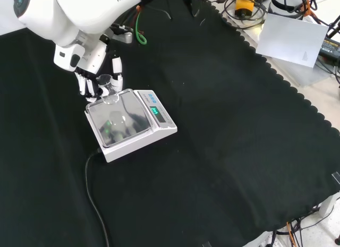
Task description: Put the beaker on the electronic balance.
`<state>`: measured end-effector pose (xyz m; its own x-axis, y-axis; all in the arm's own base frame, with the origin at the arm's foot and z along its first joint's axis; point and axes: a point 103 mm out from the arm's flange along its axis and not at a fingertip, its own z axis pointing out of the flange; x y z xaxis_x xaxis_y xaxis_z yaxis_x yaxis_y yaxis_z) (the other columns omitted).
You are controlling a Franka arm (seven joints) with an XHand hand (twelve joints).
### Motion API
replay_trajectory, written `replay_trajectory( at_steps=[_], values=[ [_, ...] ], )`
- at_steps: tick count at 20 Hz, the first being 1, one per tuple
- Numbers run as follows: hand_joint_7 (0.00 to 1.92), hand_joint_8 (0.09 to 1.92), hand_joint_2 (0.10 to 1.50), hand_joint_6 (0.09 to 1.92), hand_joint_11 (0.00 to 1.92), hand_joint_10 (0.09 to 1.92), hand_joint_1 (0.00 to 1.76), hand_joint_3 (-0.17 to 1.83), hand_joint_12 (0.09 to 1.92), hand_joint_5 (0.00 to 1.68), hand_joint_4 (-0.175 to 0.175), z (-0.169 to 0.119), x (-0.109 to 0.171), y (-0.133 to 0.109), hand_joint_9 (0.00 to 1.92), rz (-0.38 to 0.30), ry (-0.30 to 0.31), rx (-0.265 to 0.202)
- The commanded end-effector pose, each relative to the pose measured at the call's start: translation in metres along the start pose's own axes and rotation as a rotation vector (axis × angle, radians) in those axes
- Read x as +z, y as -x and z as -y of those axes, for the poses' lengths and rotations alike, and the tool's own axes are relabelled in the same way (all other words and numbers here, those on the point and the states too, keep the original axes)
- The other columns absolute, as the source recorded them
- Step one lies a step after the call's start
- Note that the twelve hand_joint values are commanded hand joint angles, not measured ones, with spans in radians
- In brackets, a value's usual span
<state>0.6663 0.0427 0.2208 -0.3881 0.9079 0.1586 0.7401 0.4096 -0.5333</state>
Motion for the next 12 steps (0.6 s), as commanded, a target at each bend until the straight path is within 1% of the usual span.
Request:
replay_trajectory(
  at_steps=[1,12],
  values=[
    [0.64,1.21,1.20,1.32,0.96,1.34,1.36,0.00,1.07,0.76,-0.175,-0.0234,0.0387,-0.0316,0.77,-0.011,-0.086,-0.095],
    [0.65,1.21,1.20,1.32,0.96,1.34,1.36,0.00,1.07,0.76,-0.175,-0.0220,0.0406,-0.0302,0.77,-0.021,-0.090,-0.091]
  ],
)
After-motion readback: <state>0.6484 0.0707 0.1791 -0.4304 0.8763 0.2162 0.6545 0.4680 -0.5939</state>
